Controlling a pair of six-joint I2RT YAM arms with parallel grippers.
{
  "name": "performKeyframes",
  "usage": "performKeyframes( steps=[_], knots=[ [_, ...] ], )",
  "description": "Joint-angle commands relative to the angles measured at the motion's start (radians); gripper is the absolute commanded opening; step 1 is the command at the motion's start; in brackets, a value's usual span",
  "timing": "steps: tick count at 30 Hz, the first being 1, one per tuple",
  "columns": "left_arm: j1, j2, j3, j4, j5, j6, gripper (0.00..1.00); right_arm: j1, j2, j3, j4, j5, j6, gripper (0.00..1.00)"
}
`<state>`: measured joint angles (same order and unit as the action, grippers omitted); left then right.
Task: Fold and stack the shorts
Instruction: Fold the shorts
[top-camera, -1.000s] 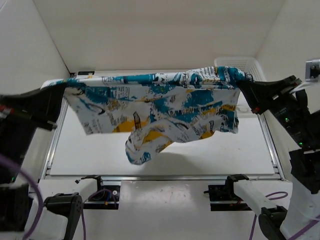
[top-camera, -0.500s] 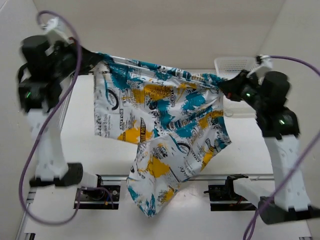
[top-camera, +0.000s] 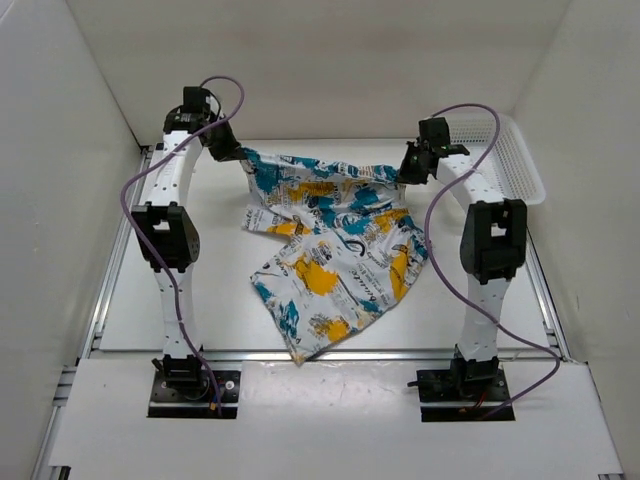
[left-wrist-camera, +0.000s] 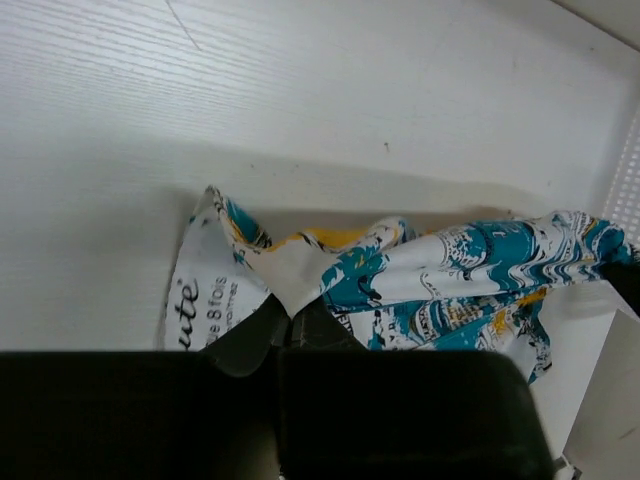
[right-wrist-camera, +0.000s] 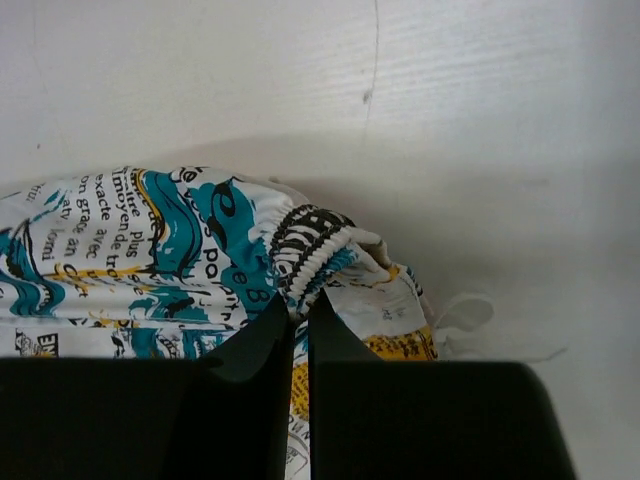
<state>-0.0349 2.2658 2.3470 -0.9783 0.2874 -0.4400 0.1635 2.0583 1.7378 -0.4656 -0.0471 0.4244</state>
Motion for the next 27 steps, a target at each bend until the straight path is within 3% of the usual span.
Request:
performKeyframes(
  steps=[1,5,10,17,27],
  knots=[
    [0.090,-0.071,0.112,0.064,-0.133,0.004,0.10,-0.053,0.084,0.205,-0.031,0.099,-0.059,0.00],
    [0.110,-0.040,0.149,0.073,-0.142,-0.006,0.10,-0.053,0.198,0.377,-0.088,0.032,-0.059,0.00],
    [0.079,-0.130,0.057,0.073,-0.129,0.004,0.10,-0.053,0.169,0.364,-0.111,0.010,-0.068,0.00],
    [-0.054,-0.458,-0.314,0.073,-0.203,0.023,0.10,-0.062,-0.004,0.154,-0.148,-0.046,-0.090,0.00],
    [-0.362,-0.917,-0.868,0.073,-0.366,-0.158,0.10,-0.081,-0.285,-0.205,-0.166,-0.020,-0.078,0.00]
  ],
)
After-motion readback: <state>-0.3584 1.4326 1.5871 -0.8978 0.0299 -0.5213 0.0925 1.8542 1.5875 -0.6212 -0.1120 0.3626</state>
